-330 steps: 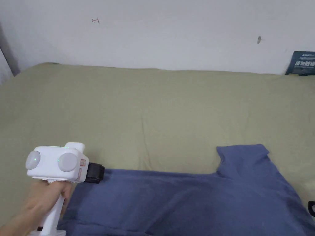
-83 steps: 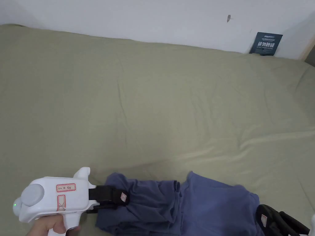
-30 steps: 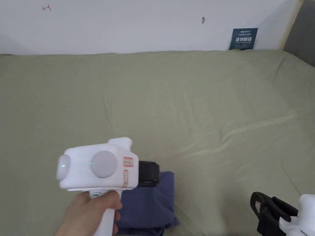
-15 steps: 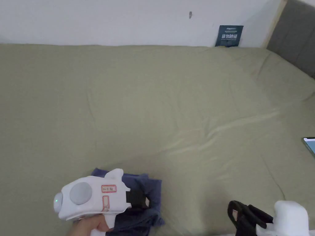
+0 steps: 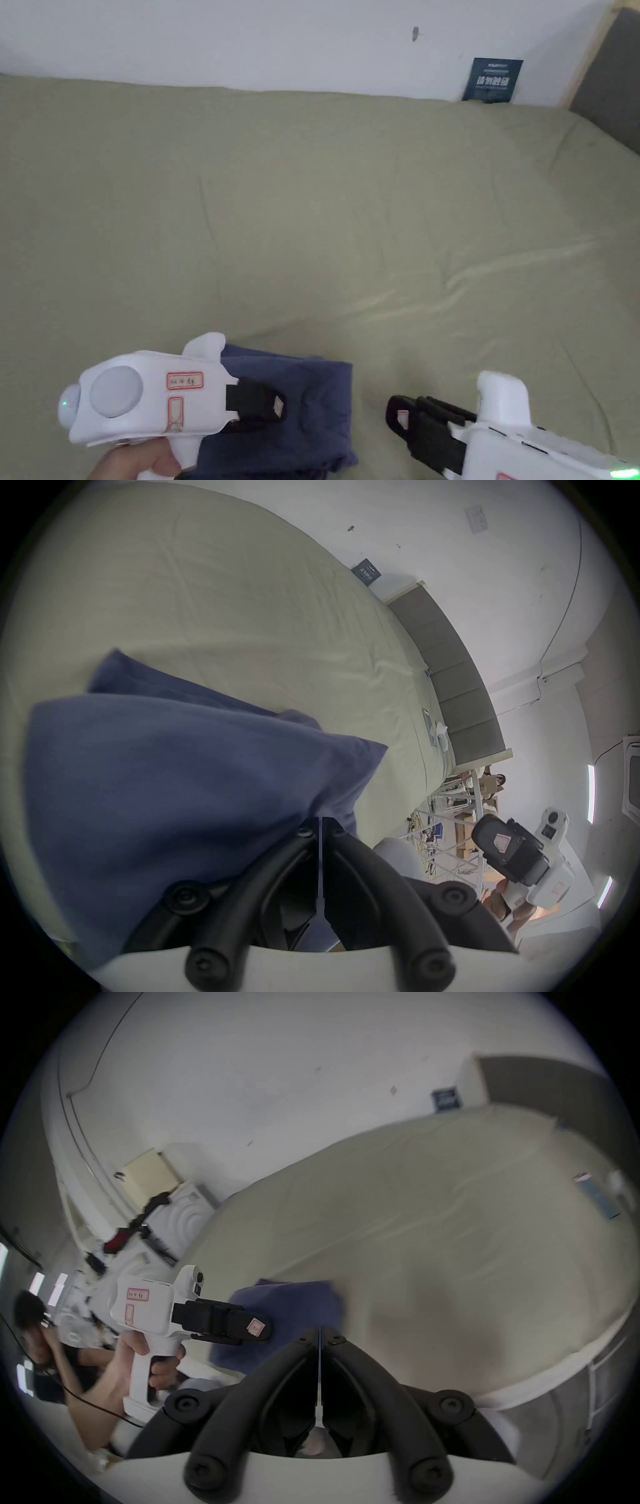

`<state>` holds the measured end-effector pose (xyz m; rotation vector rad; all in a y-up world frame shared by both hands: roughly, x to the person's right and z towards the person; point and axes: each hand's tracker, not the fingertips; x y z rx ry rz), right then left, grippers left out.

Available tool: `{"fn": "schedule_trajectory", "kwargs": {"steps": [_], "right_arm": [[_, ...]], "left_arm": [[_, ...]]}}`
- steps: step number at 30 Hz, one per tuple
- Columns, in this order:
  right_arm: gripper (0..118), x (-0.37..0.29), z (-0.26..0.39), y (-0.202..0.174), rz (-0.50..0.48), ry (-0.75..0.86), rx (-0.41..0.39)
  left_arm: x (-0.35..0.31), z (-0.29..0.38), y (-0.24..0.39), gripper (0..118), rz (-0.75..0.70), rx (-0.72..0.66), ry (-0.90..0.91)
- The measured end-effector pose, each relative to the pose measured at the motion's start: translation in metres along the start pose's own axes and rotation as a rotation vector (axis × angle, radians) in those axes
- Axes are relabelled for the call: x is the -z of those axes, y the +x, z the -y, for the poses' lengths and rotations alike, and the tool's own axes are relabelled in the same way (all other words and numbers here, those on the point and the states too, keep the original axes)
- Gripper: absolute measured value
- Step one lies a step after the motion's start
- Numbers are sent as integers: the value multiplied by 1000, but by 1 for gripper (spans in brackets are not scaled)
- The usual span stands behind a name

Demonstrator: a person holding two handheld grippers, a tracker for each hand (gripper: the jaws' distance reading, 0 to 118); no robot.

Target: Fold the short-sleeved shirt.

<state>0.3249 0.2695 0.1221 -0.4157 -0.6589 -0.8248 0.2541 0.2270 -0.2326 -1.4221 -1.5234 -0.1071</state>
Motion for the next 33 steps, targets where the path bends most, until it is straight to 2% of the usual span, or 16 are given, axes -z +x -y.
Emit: {"fn": "schedule_trajectory", "kwargs": {"steps": [4, 7, 10, 11, 12, 13, 15, 16, 17, 19, 20, 23, 29, 31, 32, 33], "right_arm": [[3, 74, -12, 13, -220, -189, 122], [3, 127, -2, 36, -411, -322, 321], [3, 163, 17, 56, -457, -398, 420], [3, 167, 22, 67, -468, -400, 487], [3, 166, 27, 74, -526, -372, 555], [3, 163, 27, 78, -551, -351, 576], [3, 160, 25, 81, -510, -341, 556], [3, 156, 25, 83, -524, -349, 555], [3, 157, 25, 83, -523, -350, 557], [3, 160, 24, 81, -529, -352, 567], [3, 160, 25, 83, -527, -352, 564], [3, 163, 23, 81, -527, -352, 562], [3, 163, 24, 85, -537, -358, 572], [3, 165, 24, 85, -538, -361, 578], [3, 163, 24, 84, -540, -361, 577], [3, 163, 24, 84, -541, -362, 575]], "left_arm": [[-49, -1, -13, 0, -14, -8, 73], [-76, 4, -17, 0, -77, 2, 100], [-88, 4, -34, 0, -125, -16, 102], [-89, 4, -41, 0, -161, -25, 103], [-90, 4, -45, 0, -190, -21, 102], [-89, 3, -49, 0, -198, -25, 100], [-88, 1, -59, 0, -178, -43, 91], [-87, 0, -62, 2, -158, -53, 86], [-85, -1, -63, 13, -115, -61, 85], [-74, -3, -70, 102, -61, -38, 48], [-66, -4, -73, 118, -37, -55, 24], [-43, -28, -75, 116, 55, -102, -15], [0, -41, -55, 116, 218, -48, -20], [5, -28, -56, 115, 186, -3, -17], [1, -34, -61, 113, 191, 4, -16], [-3, -37, -60, 95, 197, 1, -18]]}}
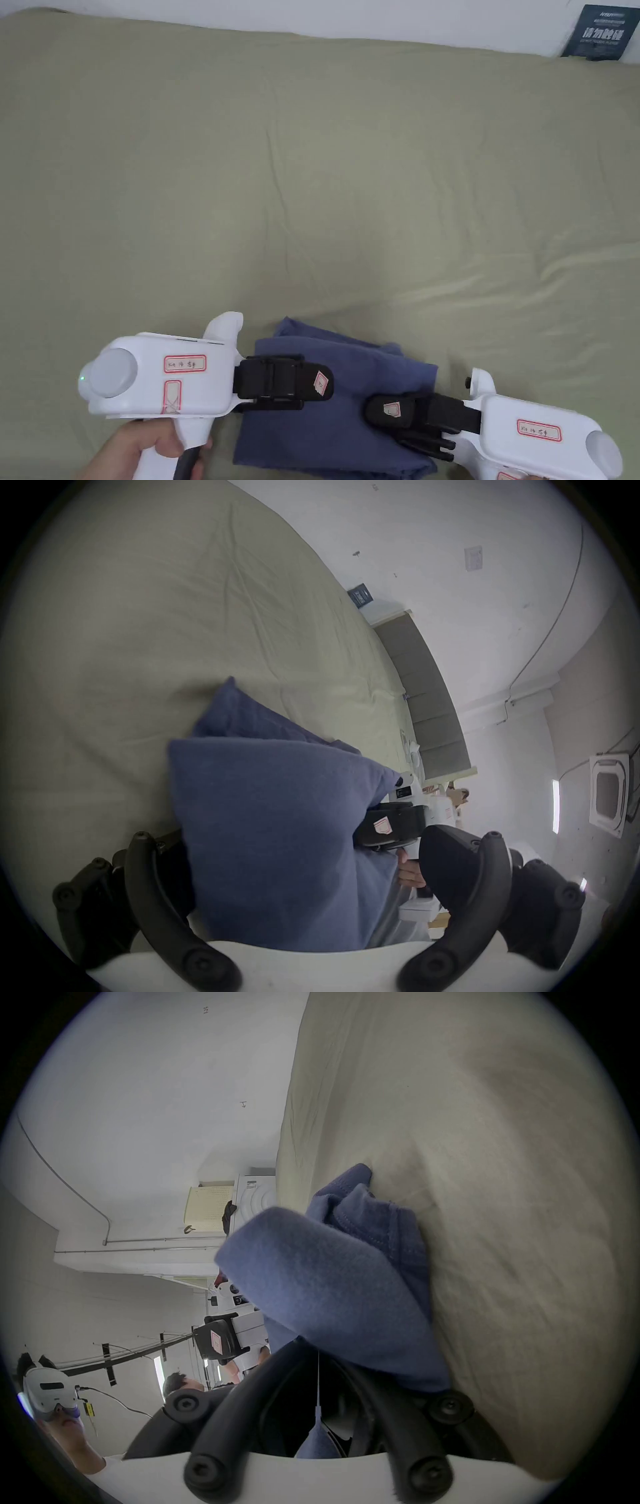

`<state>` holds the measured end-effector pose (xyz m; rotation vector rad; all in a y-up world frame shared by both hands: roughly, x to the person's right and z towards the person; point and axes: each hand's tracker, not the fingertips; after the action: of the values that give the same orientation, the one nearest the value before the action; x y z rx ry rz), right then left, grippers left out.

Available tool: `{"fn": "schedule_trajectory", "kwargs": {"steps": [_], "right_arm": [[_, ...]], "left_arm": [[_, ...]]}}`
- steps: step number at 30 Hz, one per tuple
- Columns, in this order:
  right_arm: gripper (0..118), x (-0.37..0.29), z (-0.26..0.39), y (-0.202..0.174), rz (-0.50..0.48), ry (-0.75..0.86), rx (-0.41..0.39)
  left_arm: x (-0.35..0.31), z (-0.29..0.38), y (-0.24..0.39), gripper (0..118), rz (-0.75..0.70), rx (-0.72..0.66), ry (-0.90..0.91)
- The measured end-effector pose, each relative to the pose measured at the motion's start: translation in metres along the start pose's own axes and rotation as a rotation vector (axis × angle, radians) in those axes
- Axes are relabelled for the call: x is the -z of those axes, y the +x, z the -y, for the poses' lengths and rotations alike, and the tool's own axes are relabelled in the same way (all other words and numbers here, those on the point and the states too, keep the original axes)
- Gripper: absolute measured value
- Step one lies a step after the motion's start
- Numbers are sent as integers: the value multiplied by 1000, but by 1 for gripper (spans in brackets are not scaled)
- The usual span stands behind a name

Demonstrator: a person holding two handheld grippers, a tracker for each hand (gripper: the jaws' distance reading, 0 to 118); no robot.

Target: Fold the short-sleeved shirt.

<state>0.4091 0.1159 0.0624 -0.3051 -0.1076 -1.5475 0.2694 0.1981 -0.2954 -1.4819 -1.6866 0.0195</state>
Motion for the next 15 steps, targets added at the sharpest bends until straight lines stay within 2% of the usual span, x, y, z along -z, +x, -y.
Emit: {"fn": "schedule_trajectory", "kwargs": {"steps": [1, 2, 3, 6, 10, 15], "right_arm": [[3, 0, -1, 0, -2, -1, -1], [3, 0, -1, 1, -8, 0, 1], [3, -2, -3, 4, -22, 0, 7], [3, 4, -3, -3, 3, 2, -16], [3, 5, -1, -12, 18, 10, -26], [3, 0, 2, -36, 27, 30, -76]], "left_arm": [[-6, -3, -3, 52, 1, -1, 2], [-17, 11, -15, 25, -33, -8, 18], [-17, 12, -22, 25, -61, -6, 19], [-17, 17, -43, 25, 11, -90, 21], [-21, 23, -58, 25, 21, -89, 28], [-75, 12, -70, 25, -48, -82, 101]]}}
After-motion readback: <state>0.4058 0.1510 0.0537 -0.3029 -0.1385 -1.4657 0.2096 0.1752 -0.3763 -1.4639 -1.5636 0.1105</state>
